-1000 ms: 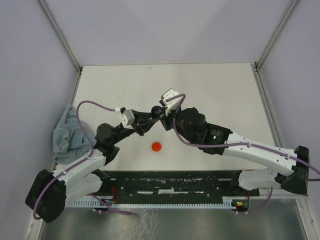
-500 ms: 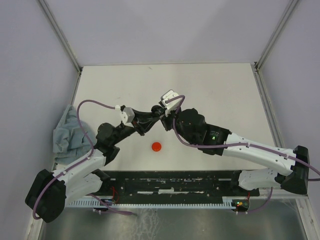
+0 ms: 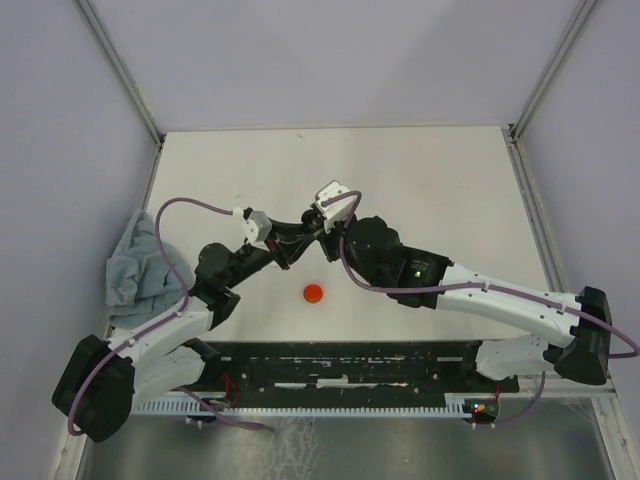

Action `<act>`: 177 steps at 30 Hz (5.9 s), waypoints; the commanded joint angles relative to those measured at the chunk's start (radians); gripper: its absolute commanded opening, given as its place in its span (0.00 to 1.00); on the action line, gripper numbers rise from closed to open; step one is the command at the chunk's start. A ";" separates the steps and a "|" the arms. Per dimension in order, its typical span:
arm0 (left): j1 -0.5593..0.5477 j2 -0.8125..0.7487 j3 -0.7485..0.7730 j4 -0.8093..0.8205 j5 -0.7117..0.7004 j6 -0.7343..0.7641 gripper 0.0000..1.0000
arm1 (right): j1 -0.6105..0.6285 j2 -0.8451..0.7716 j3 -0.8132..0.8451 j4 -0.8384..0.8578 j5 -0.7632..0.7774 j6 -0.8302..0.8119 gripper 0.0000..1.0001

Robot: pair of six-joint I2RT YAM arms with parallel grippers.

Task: Insert the wireless bluetooth earbuds into the charging case
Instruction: Place the earbud in the charging case, then pick up the earbud from the center of the board.

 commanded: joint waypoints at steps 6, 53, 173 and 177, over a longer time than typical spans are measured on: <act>0.002 0.010 0.025 0.154 -0.011 -0.011 0.03 | 0.014 0.038 0.062 -0.072 -0.002 0.095 0.27; 0.005 0.071 -0.003 0.243 0.127 -0.130 0.03 | -0.262 0.041 0.368 -0.551 -0.680 0.096 0.55; 0.096 -0.169 0.062 -0.500 -0.204 0.111 0.03 | -0.713 0.875 0.583 -0.824 -0.555 -0.123 0.59; 0.093 -0.166 0.061 -0.493 -0.199 0.109 0.03 | -0.711 0.854 0.542 -0.837 -0.559 -0.115 0.58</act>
